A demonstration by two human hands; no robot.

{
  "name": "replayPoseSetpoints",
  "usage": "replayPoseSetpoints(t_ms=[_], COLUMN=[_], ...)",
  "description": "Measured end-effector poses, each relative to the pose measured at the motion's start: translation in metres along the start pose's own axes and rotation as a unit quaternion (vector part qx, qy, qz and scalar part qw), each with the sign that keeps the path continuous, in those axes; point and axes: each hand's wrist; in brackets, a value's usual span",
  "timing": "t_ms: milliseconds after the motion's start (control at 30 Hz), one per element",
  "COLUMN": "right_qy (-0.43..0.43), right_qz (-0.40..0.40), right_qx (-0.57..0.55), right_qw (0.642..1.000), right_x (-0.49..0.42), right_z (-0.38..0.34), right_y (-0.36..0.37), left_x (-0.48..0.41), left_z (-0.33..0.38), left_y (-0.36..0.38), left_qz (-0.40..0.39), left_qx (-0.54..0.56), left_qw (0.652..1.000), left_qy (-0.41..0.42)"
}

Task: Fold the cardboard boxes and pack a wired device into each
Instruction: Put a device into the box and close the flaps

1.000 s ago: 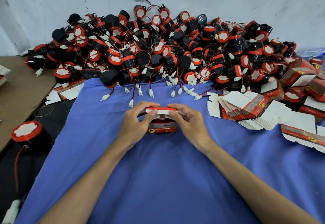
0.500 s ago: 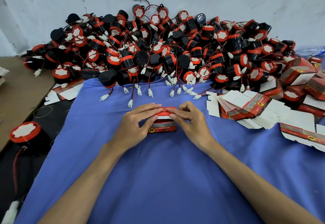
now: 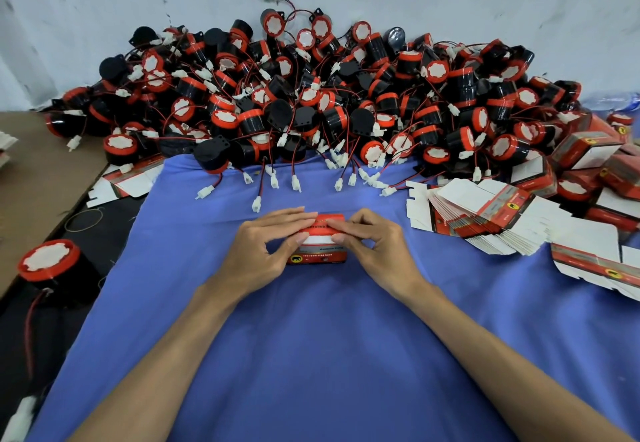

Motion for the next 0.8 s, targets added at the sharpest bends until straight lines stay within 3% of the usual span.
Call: replayPoseSetpoints(t_ms=[333,533,700,800], right_qy=[-0.128,-0.223,-0.220,-0.174], right_qz=[0.021,-0.004,-0.050,-0.069], right_qx=[0.095,0.185,0.205,0.156], right_qw=[0.987,0.957,0.952,0.970], right_x=[-0.001,-0.002,-0.001,0.001], right_z=[0.006,0.012,0.014,0.013], right_y=[-0.001,-0.005,-0.001,-0.002], left_x=[0.001,0.004,0.002,0.000], left_z=[-0.007,-0.006,-0.002,-0.002], left_y=[-0.002,-0.001,0.009,0.011], left_qz=[-0.041,-0.056,-0.063,-0.049], left_qx=[-0.069,-0.122,-0.231,-0.253], left_qw=[0.994,0.987,0.962,0.956], left_qy=[0.072,0.092,0.132,0.138])
Point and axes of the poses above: each hand's wrist, its own x-axis away from the middle knuckle, its own y-axis out of the palm, z = x × y, and after that the axes turned 3 degrees about y, right-handed
